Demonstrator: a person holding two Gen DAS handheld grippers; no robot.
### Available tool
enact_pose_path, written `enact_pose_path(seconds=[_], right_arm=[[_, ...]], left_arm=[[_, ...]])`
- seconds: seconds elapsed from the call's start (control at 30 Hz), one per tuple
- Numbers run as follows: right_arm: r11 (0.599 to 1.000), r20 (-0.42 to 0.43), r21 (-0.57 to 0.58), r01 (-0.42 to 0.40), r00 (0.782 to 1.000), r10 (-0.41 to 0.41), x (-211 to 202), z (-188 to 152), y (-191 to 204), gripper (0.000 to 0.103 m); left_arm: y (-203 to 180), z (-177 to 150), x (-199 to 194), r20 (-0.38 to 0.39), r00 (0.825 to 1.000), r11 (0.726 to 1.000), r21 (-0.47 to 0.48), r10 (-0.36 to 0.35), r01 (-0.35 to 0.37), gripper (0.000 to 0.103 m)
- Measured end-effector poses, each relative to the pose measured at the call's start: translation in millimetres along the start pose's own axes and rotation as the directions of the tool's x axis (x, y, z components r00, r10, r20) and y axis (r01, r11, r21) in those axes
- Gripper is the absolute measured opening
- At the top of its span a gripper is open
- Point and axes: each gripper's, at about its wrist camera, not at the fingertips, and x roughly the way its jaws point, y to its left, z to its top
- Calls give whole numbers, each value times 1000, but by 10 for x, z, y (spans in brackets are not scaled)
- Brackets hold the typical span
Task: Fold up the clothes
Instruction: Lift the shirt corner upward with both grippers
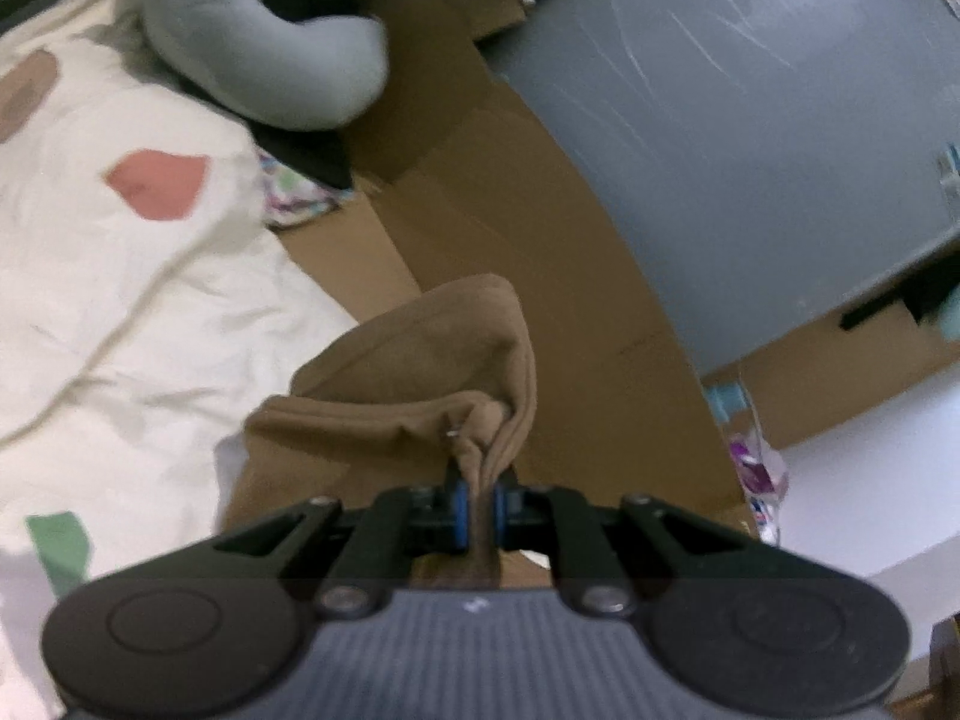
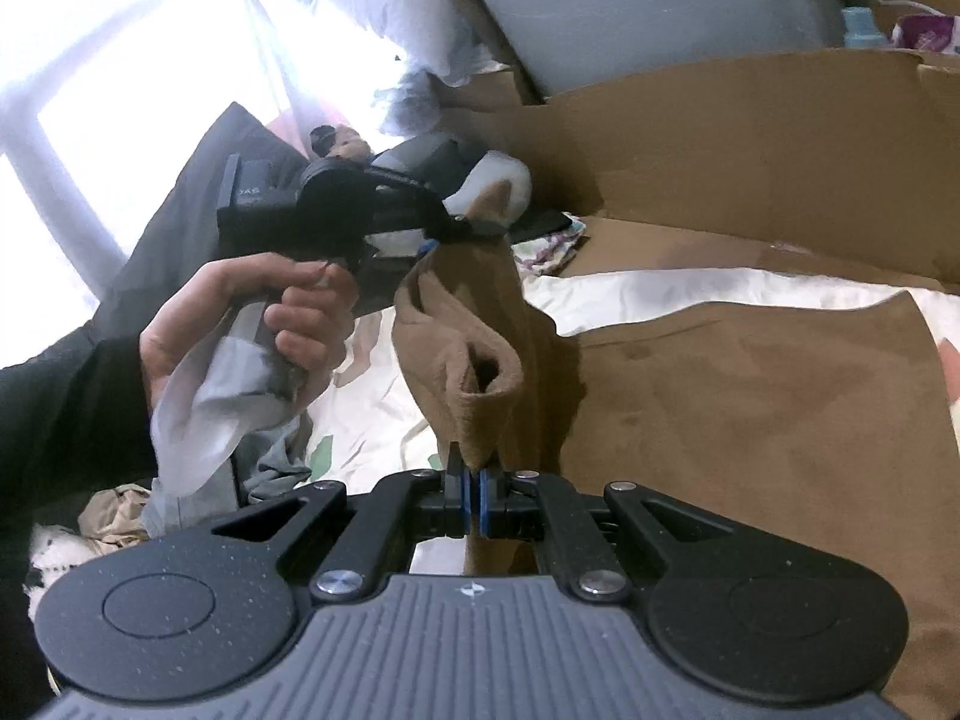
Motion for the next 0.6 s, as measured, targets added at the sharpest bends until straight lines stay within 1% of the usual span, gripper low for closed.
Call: enact_pose_path(seconds=[0.03, 0.3, 0.5, 0.6], right_arm=[[1000, 5, -5, 1, 1000, -1, -33, -8, -5, 1], [998, 25, 60, 22, 999, -24, -229, -85, -224, 1], [990, 21, 136, 25, 999, -29, -342, -180, -390, 1], [989, 23, 147, 32, 999, -36, -404, -225, -435, 1]], left_arm=[[-39, -22, 33, -7, 1000, 1000, 5, -7, 7, 8], [-305, -203, 242, -45, 998, 999, 29, -36, 37, 8], [-485, -379, 436, -80, 996, 998, 52, -32, 37, 8], [-565, -453, 541, -94, 995, 997, 65, -28, 34, 8]])
